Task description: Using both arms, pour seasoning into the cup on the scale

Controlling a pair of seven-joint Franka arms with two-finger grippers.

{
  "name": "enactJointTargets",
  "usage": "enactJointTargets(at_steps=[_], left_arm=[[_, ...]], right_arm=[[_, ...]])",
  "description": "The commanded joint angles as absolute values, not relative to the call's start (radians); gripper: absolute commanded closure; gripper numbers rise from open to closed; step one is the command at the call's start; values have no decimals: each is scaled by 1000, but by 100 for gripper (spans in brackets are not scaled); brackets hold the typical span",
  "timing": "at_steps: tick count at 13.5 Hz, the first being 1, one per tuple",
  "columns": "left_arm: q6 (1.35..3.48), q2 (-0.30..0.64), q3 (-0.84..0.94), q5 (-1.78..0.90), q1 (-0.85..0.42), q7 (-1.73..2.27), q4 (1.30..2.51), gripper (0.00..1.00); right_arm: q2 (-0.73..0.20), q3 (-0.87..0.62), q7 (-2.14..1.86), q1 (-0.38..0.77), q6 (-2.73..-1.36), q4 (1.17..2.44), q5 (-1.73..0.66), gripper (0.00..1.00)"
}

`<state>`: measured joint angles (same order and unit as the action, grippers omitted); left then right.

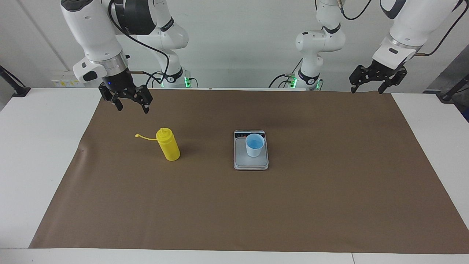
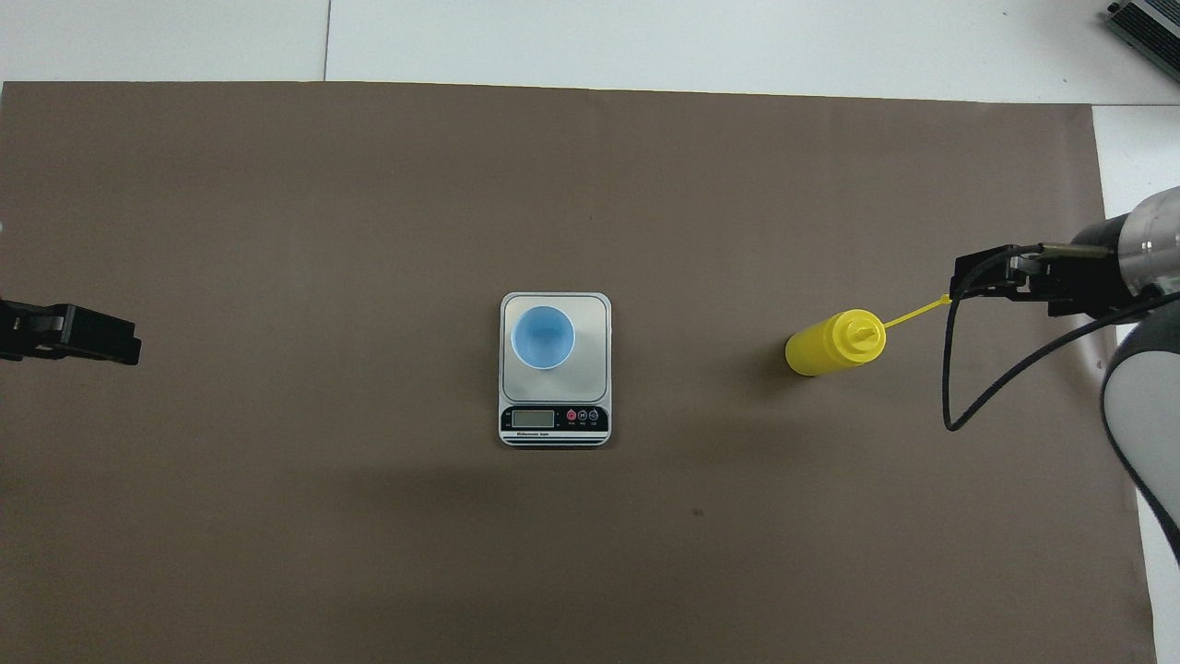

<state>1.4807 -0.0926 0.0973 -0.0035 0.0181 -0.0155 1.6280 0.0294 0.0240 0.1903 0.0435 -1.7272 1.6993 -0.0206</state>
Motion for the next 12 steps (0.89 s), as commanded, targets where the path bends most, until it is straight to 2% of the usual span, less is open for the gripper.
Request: enactJointTargets(at_steps=[1, 12], left_arm=[[1473, -106, 97, 17, 17, -11, 1640, 0], [1473, -104, 97, 17, 17, -11, 1640, 0]], right_arm=[[32, 20, 224, 31, -1715, 1703, -40, 0], [32, 18, 233, 40, -1726, 1706, -38, 0]])
